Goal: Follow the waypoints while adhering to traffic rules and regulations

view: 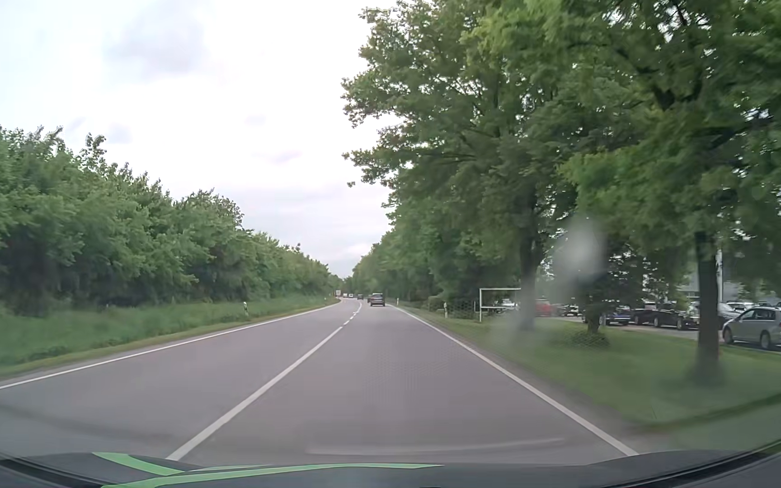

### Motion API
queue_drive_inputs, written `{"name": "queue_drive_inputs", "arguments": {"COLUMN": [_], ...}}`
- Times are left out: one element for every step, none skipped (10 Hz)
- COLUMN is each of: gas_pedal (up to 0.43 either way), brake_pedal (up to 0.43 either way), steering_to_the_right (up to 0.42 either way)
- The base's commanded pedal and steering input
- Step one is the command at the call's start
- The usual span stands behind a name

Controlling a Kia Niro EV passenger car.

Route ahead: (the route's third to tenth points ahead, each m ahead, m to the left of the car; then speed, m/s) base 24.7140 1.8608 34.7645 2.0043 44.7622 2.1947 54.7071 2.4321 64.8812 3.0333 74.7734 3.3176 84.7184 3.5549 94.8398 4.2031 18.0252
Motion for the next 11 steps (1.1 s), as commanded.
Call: {"name": "queue_drive_inputs", "arguments": {"gas_pedal": [0.5, 0.5, 0.488, 0.488, 0.488, 0.488, 0.488, 0.48, 0.48, 0.469, 0.461], "brake_pedal": [0.0, 0.0, 0.0, 0.0, 0.0, 0.0, 0.0, 0.0, 0.0, 0.0, 0.0], "steering_to_the_right": [-0.002, -0.002, -0.002, -0.002, -0.002, -0.002, -0.002, -0.002, -0.002, -0.002, -0.002]}}
